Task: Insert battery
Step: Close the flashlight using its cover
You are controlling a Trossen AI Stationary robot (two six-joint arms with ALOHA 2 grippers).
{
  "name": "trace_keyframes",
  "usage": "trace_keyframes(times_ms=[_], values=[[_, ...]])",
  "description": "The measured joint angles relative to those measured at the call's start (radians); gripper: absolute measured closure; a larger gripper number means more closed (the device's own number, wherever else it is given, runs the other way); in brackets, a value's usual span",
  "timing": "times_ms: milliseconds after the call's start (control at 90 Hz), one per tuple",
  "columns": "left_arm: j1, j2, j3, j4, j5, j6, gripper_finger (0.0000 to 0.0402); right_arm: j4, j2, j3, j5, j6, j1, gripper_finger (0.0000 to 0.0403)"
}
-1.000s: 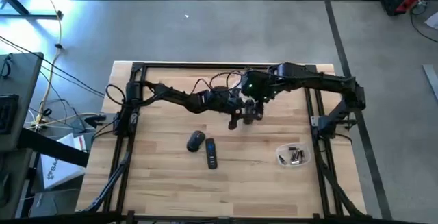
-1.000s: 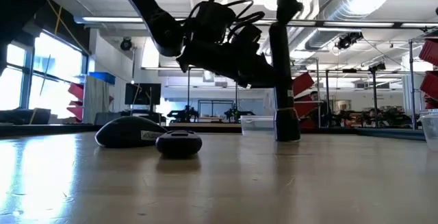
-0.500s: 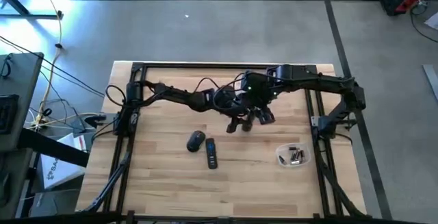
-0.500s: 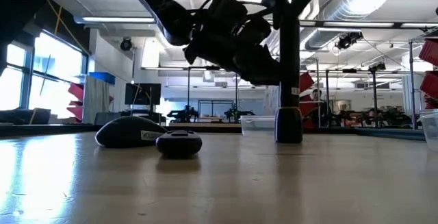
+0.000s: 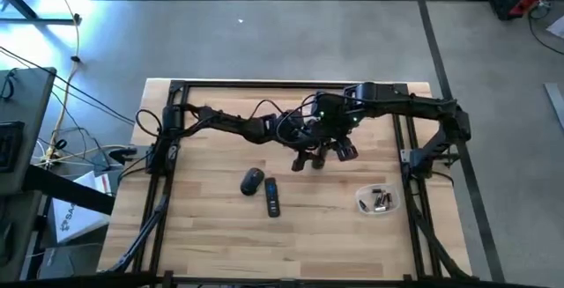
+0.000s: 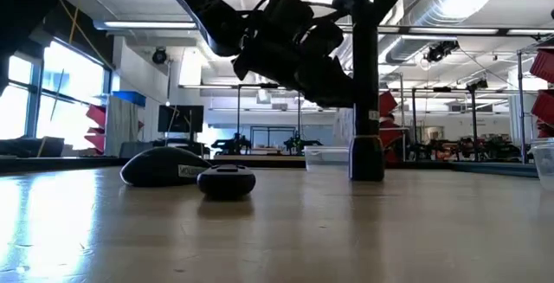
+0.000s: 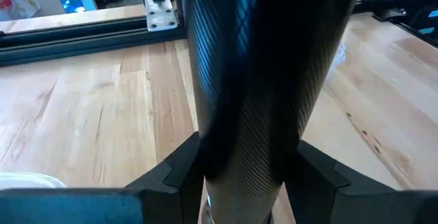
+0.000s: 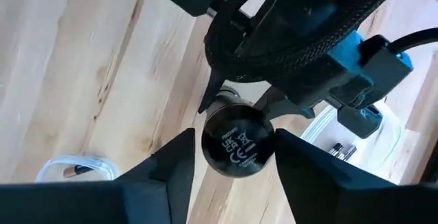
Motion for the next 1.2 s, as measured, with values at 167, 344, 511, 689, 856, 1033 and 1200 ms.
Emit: trace_keyframes(times_ms=[167,344,511,689,856,1033,1200], values=[[0.0,0.0,0.0,-0.003,-0.001,0.0,0.0268,0.005,0.0,0.0,-0.002,0.0,0.0,0.0255],[0.0,0.0,0.0,-0.005,-0.001,0.0,0.0268,0.015,0.0,0.0,-0.008,0.0,0.0,0.0256],[0.0,-0.001,0.0,-0.007,-0.001,-0.002,0.0268,0.013,0.012,0.002,-0.008,0.004,0.0,0.0256],[0.0,-0.001,0.0,-0.008,-0.004,-0.007,0.0268,0.01,0.015,0.003,-0.007,0.003,0.002,0.0256],[0.0,-0.001,0.0,-0.007,-0.004,-0.008,0.0268,-0.005,0.023,0.004,0.009,0.008,0.003,0.0258],[0.0,-0.001,0.0,-0.007,-0.005,-0.012,0.0268,-0.009,0.033,0.006,0.04,0.052,0.003,0.0265],[0.0,-0.001,0.0,-0.007,-0.022,-0.021,0.0268,-0.006,0.035,0.005,0.054,0.149,0.003,0.0274]])
